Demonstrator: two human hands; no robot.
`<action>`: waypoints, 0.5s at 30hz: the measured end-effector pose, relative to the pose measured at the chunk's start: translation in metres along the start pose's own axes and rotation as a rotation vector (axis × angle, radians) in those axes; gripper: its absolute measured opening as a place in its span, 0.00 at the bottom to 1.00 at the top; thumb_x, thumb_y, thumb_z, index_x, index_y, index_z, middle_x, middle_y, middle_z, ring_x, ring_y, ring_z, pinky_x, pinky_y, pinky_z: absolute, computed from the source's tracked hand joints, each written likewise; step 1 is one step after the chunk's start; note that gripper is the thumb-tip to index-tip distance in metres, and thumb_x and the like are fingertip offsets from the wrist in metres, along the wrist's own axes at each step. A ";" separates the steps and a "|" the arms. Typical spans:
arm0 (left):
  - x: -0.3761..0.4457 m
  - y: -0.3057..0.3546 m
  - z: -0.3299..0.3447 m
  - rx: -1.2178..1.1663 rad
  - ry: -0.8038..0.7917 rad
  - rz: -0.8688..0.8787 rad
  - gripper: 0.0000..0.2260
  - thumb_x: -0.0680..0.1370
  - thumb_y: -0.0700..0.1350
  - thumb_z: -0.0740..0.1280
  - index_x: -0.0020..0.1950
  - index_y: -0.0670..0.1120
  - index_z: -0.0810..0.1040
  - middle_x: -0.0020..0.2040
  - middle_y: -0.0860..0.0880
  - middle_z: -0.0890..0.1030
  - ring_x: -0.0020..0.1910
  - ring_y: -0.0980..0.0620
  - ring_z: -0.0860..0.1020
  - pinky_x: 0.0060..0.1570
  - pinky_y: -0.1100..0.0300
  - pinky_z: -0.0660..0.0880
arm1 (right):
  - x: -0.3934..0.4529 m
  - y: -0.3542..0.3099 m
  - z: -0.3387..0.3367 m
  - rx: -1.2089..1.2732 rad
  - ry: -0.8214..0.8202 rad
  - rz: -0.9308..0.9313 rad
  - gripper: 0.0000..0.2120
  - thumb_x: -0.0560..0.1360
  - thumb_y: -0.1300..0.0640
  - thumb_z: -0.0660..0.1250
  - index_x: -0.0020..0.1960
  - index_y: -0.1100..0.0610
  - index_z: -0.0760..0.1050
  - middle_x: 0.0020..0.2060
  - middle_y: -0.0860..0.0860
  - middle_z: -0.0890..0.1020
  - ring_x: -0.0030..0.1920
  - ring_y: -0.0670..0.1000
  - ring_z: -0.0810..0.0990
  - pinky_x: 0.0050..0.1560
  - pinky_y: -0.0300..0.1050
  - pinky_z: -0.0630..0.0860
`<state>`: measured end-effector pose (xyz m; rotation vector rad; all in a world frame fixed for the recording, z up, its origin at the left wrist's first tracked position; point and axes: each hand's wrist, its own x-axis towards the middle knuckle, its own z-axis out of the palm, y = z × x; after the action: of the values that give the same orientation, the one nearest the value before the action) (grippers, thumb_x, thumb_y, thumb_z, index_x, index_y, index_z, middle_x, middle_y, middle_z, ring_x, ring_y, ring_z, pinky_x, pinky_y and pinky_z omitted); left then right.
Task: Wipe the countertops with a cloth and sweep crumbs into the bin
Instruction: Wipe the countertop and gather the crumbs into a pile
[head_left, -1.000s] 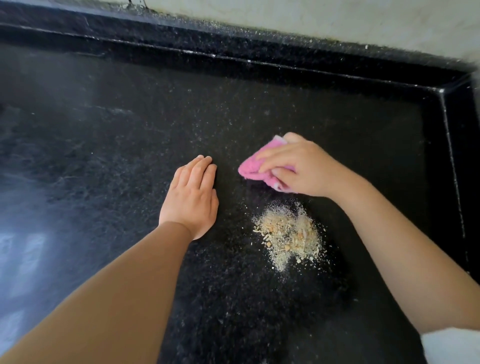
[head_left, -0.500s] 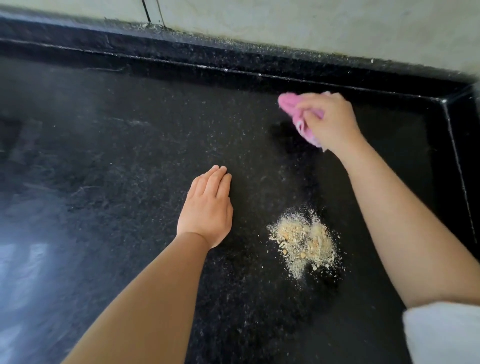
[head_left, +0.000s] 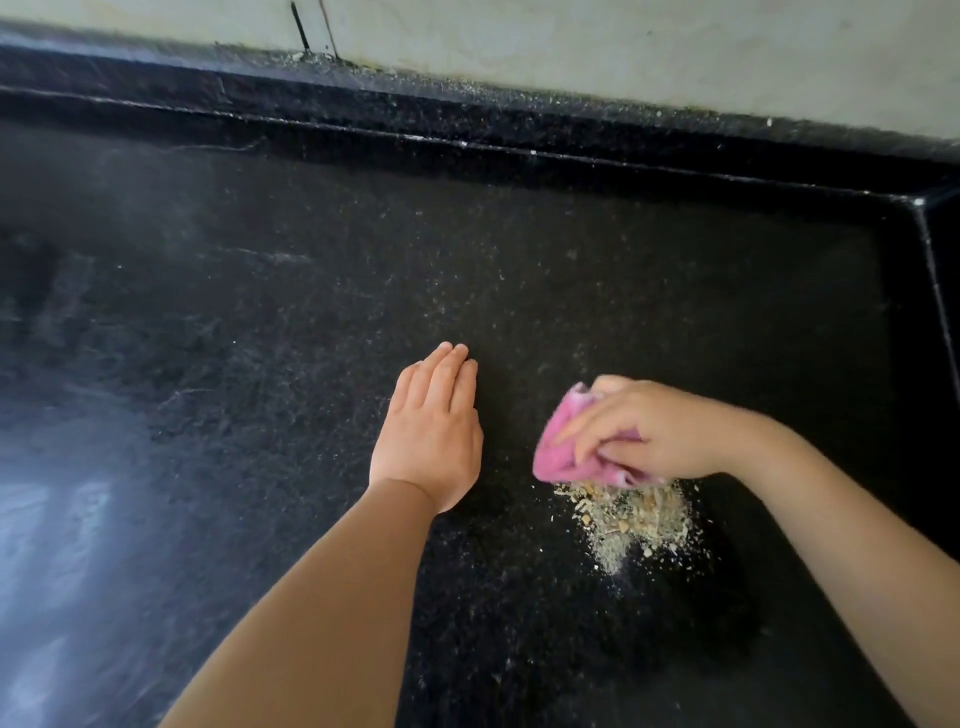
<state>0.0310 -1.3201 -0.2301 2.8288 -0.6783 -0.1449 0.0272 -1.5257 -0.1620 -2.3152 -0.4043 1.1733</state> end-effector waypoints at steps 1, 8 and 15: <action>0.000 0.000 0.001 0.003 -0.006 -0.001 0.19 0.70 0.40 0.61 0.58 0.32 0.76 0.57 0.37 0.78 0.58 0.37 0.76 0.59 0.45 0.64 | -0.012 0.002 0.001 0.013 -0.021 0.003 0.16 0.74 0.62 0.62 0.40 0.42 0.79 0.50 0.46 0.72 0.46 0.42 0.74 0.43 0.33 0.72; -0.001 0.001 -0.004 -0.014 -0.059 -0.057 0.20 0.77 0.42 0.53 0.66 0.33 0.68 0.67 0.37 0.70 0.68 0.39 0.66 0.68 0.50 0.57 | 0.008 0.019 -0.037 -0.014 0.811 0.093 0.14 0.73 0.70 0.59 0.42 0.56 0.81 0.50 0.53 0.80 0.47 0.48 0.66 0.45 0.33 0.61; -0.002 0.001 -0.001 -0.015 -0.026 -0.016 0.21 0.74 0.41 0.53 0.60 0.30 0.72 0.60 0.33 0.74 0.61 0.33 0.71 0.61 0.42 0.65 | -0.007 0.014 0.016 0.064 0.490 0.132 0.13 0.75 0.66 0.58 0.47 0.59 0.81 0.52 0.48 0.76 0.68 0.47 0.60 0.58 0.32 0.56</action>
<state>0.0291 -1.3206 -0.2289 2.8227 -0.6573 -0.1894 0.0111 -1.5356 -0.1730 -2.4941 -0.0350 0.6233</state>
